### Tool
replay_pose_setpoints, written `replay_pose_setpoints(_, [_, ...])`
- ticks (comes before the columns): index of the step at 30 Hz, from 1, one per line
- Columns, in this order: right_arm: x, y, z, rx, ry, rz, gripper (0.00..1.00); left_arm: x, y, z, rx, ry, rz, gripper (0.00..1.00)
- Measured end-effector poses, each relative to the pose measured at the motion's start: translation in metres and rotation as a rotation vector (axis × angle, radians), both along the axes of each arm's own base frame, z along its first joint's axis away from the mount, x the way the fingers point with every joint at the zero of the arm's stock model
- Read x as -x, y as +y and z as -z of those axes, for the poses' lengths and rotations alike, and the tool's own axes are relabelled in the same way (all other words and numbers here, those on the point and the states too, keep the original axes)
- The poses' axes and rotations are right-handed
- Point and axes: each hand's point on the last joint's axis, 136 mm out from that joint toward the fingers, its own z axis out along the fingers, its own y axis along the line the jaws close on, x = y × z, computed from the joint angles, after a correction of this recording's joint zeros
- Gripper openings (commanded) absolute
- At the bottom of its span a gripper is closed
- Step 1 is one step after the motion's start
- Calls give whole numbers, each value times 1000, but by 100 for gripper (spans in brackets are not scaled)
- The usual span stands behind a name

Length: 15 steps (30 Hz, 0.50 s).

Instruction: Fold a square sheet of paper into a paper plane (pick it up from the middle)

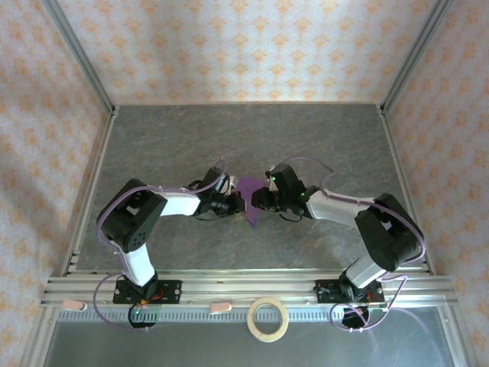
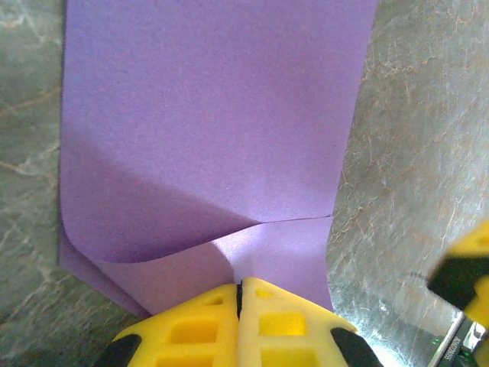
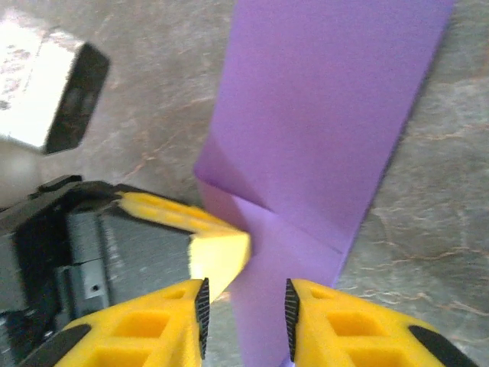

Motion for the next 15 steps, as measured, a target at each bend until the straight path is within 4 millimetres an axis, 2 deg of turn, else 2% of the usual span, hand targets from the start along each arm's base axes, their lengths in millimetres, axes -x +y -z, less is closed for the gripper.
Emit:
replay_pose_setpoints(7, [23, 21, -4, -111, 105, -62, 2, 0, 0, 0, 3, -5, 0, 0])
replay_pose_setpoints(15, [39, 30, 24, -55, 203, -104, 0, 0, 0, 0, 3, -5, 0, 0])
